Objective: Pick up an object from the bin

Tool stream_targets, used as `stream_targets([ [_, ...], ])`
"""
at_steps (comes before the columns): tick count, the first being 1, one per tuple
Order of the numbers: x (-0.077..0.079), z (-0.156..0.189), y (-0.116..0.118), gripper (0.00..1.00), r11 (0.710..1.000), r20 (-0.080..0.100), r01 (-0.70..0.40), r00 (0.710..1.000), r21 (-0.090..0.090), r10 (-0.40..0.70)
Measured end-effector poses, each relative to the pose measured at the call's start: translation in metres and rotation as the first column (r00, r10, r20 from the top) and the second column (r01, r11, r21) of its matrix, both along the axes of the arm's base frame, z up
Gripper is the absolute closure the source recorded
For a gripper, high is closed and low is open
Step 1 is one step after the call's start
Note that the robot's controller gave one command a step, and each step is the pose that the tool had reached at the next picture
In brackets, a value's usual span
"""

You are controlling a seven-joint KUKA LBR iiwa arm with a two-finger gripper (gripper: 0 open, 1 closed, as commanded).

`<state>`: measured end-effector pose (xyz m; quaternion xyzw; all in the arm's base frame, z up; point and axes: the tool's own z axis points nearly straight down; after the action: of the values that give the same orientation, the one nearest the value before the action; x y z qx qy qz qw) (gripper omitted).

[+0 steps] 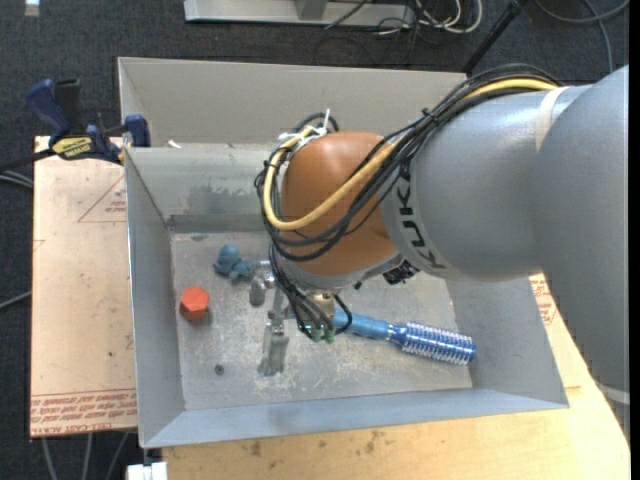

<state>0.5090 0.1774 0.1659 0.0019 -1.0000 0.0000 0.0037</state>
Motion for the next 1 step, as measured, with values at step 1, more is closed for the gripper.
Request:
stream_targets([
  [1,0.0735,-0.0448,-0.0353,0.0,0.958,0.009,0.286,0.958,0.0,-0.286],
])
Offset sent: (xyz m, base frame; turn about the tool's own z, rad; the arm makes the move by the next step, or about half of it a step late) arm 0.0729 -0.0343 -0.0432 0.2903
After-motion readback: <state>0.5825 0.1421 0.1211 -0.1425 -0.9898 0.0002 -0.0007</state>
